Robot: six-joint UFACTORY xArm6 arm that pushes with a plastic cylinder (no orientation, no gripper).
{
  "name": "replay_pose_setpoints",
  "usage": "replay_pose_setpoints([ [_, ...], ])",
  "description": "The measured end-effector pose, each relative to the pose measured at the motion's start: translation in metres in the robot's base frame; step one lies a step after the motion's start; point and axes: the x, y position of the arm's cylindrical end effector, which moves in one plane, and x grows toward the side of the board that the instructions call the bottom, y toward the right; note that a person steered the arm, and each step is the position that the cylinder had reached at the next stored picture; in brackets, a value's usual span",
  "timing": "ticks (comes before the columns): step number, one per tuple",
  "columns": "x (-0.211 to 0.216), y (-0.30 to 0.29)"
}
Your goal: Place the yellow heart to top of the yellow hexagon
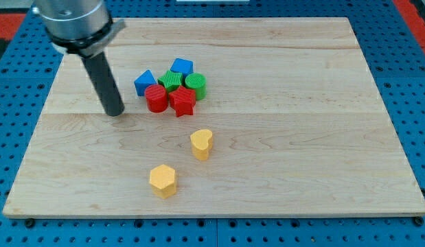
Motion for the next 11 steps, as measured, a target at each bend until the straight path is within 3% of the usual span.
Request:
replay_pose_setpoints([
  [2,0.042,0.069],
  [4,0.047,0.182],
  [5,0.056,0.2],
  [7,0.08,0.187],
  [9,0.081,0.103],
  [10,0.087,0.099],
  [11,0.088,0.055],
])
